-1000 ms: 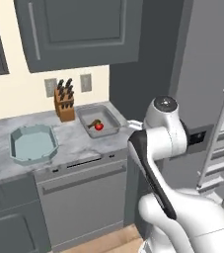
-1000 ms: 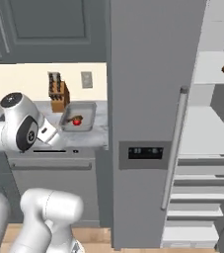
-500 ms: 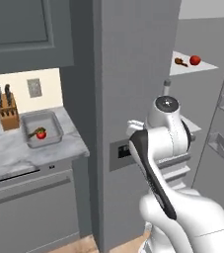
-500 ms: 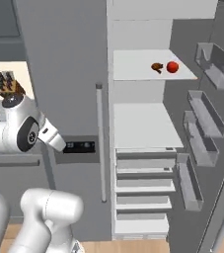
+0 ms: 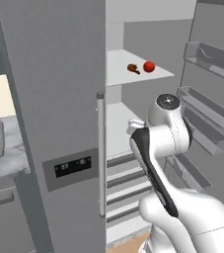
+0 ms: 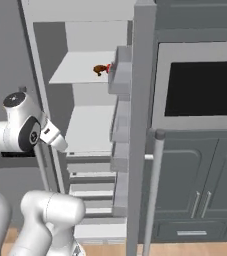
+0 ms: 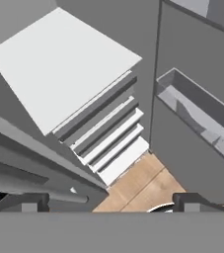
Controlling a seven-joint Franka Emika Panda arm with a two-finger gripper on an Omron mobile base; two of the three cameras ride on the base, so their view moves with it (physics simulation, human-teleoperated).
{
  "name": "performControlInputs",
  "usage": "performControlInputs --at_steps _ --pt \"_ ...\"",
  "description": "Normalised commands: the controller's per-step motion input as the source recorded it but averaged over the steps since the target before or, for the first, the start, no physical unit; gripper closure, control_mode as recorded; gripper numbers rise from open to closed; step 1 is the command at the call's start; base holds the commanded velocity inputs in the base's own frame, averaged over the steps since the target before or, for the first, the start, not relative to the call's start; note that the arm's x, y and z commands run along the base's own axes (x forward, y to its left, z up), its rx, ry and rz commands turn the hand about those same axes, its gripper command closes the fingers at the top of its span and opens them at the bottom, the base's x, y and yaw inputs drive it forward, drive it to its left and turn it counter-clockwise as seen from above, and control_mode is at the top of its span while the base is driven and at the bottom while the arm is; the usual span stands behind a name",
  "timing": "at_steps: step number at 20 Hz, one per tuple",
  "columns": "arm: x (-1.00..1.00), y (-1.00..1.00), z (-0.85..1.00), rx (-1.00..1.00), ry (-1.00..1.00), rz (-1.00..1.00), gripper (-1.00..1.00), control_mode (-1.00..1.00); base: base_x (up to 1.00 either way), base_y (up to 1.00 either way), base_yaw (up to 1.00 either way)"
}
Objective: Place one tomato and one chicken drumstick in each tupperware on the nearby counter, to pack two identical lunches.
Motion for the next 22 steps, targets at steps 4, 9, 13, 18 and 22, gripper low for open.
performControlInputs --at_steps 4,9,13,18,22 --pt "0.00 0.00 0.00 0.00 0.00 0.00 -1.00 1.00 0.92 -0.55 0.00" --pt "0.00 0.00 0.00 0.00 0.00 0.00 -1.00 1.00 0.92 -0.30 0.00" --pt "0.17 -0.08 0.57 -0.02 0.00 0.04 -1.00 -1.00 0.17 -0.02 0.00" --pt "0.19 -0.06 1.00 -0.18 -0.10 0.10 -1.00 -1.00 0.00 0.00 0.00" --pt "0.04 -0.06 1.00 -0.28 -0.18 0.27 -1.00 -1.00 0.00 0.00 0.00"
